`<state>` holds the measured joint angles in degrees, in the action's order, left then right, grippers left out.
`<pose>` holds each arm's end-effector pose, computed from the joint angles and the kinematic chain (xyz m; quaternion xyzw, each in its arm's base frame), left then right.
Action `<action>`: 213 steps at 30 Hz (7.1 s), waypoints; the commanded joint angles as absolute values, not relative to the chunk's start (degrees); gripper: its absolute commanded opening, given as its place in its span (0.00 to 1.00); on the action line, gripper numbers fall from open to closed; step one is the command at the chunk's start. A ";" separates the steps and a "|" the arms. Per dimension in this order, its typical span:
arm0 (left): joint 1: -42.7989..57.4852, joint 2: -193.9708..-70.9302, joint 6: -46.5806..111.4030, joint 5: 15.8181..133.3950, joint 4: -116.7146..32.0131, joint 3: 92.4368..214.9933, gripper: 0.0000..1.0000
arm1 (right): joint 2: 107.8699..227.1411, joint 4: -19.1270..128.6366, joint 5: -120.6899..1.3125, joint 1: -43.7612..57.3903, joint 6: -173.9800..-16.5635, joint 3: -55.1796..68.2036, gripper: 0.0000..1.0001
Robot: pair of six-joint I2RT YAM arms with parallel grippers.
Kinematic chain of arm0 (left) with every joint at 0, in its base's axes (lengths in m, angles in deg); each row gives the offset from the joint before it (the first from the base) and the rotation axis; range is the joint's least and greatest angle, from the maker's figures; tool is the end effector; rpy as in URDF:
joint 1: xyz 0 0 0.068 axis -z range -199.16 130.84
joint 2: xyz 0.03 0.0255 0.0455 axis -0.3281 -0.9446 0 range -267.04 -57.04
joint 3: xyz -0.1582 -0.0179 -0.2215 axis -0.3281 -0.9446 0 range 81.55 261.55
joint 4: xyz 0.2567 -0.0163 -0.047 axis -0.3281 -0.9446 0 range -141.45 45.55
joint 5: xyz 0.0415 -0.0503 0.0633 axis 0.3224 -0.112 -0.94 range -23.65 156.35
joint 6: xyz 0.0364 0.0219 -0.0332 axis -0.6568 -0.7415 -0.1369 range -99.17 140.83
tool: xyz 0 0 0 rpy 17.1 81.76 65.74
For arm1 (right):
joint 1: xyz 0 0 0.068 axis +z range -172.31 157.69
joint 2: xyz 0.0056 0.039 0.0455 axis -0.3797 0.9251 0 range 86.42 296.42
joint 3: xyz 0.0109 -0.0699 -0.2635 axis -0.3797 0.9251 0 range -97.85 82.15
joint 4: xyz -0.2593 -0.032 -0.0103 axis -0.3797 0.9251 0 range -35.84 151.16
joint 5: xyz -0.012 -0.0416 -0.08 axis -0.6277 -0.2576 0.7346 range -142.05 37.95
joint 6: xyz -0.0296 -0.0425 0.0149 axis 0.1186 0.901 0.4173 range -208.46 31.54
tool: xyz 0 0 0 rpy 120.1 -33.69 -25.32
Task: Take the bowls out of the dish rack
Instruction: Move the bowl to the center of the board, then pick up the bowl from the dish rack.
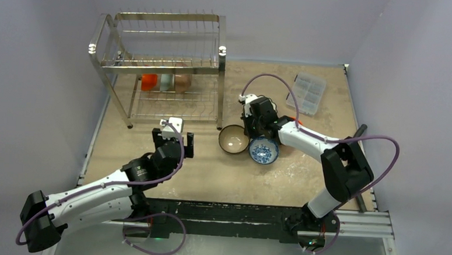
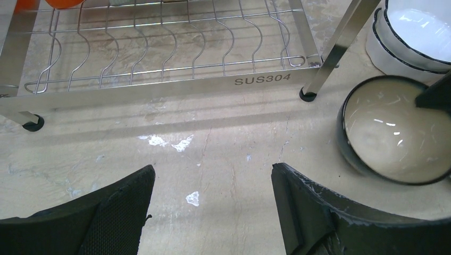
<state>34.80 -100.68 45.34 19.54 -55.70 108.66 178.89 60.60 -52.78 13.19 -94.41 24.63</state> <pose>0.1198 -0.1204 0.2377 0.0011 0.8120 -0.0365 0.5825 0.2837 0.2030 0.2137 -0.2349 0.8806 0.1512 0.3828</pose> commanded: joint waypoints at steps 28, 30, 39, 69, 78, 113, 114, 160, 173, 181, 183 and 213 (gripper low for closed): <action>34.39 -102.05 46.94 17.97 -53.62 108.82 0.81 | 166.35 47.06 -48.13 9.59 -96.33 30.71 0.00; 34.41 -102.44 46.94 18.14 -53.30 108.99 0.81 | 167.04 47.55 -48.84 9.59 -96.17 30.41 0.00; 34.35 -102.48 46.78 18.38 -53.18 109.27 0.81 | 171.52 47.34 -54.52 9.59 -95.90 30.38 0.00; 32.85 -105.38 45.11 17.63 -48.87 110.05 0.86 | 169.33 38.63 -56.12 9.59 -95.21 31.95 0.63; 24.16 -107.61 44.51 25.17 -45.30 110.62 0.86 | 168.08 21.88 -67.81 10.09 -93.22 35.32 0.76; 8.12 -132.26 38.97 30.36 -27.34 121.81 0.85 | 189.39 -15.45 -85.74 9.15 -86.86 32.30 0.81; 8.09 -133.21 38.74 30.22 -26.48 122.11 0.85 | 189.69 -17.30 -83.79 9.15 -87.63 32.62 0.81; 5.19 -148.72 29.85 28.03 -16.17 130.80 0.85 | 198.28 -26.43 -16.59 29.21 -86.15 29.85 0.51; 5.19 -154.47 28.90 27.30 -13.48 134.95 0.85 | 198.10 -23.64 -20.27 29.71 -87.94 29.27 0.06; 5.29 -160.60 29.25 24.46 -11.99 139.02 0.88 | 197.82 -21.84 -23.19 29.84 -87.59 29.26 0.00; 5.28 -161.72 28.95 23.95 -11.76 140.17 0.88 | 197.86 -21.00 -23.93 29.85 -87.60 29.12 0.00; 6.26 -171.17 26.45 14.46 -14.40 151.57 0.95 | 198.67 -17.14 -26.65 30.49 -87.40 27.50 0.00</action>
